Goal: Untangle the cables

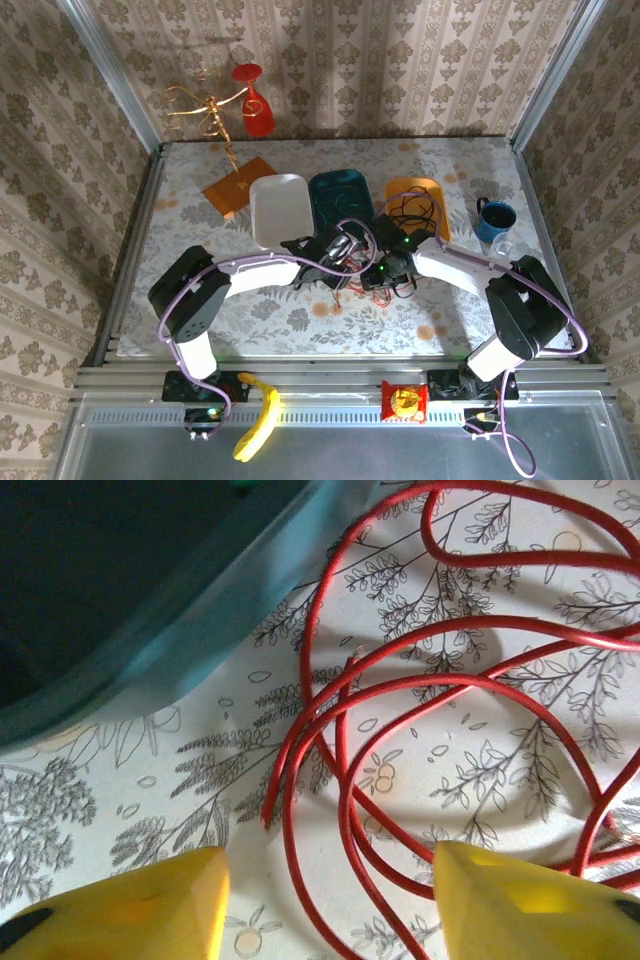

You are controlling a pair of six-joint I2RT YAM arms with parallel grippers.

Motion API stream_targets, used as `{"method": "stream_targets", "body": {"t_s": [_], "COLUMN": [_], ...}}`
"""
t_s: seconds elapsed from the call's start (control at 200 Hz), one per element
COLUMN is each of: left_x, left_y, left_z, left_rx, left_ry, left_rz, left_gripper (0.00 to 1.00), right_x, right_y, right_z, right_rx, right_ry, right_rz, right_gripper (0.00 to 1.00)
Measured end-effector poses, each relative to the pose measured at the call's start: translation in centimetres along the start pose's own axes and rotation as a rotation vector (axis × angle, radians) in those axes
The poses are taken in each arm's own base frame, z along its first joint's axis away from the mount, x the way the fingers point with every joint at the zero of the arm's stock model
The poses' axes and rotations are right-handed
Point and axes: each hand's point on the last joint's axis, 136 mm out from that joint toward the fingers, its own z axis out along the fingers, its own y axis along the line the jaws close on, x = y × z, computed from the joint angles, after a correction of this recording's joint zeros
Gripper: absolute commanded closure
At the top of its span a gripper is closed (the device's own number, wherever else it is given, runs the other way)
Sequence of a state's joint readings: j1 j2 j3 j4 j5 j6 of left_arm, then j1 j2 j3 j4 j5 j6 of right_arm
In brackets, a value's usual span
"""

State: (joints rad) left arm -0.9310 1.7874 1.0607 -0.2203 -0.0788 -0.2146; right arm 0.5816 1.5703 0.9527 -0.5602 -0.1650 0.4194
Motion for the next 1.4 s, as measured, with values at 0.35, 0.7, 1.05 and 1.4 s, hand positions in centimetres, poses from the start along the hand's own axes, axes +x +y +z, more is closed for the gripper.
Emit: {"method": "stream_targets", "body": {"t_s": [0.35, 0.7, 1.05, 1.4], "left_x": [-0.5, -0.8, -0.6, 0.2], "left_y": [-2.2, -3.0, -3.2, -3.7], "left_z": [2.3, 2.5, 2.5, 2.5], "left_rx": [0.027, 0.044, 0.032, 0.035], "left_ry": [0.027, 0.029, 0.034, 0.062], "left_rz": [0.065, 0.081, 0.091, 0.119], "left_gripper": [0.99, 1.00, 1.00, 0.71], "right_x": [-2.1, -4.9, -6.3, -7.0], "right_y": [-1.1, -3.2, -4.1, -1.5], "right_z": [-5.2, -15.6, -26.2, -39.0], "right_rx": [-0.105, -0.126, -0.029, -0.078], "right_ry": [-0.191, -0.505, -0.806, -1.107], "right_rz": [0.113, 0.225, 0.230, 0.135], "right_gripper": [0.89, 0.87, 0.92, 0.92]}}
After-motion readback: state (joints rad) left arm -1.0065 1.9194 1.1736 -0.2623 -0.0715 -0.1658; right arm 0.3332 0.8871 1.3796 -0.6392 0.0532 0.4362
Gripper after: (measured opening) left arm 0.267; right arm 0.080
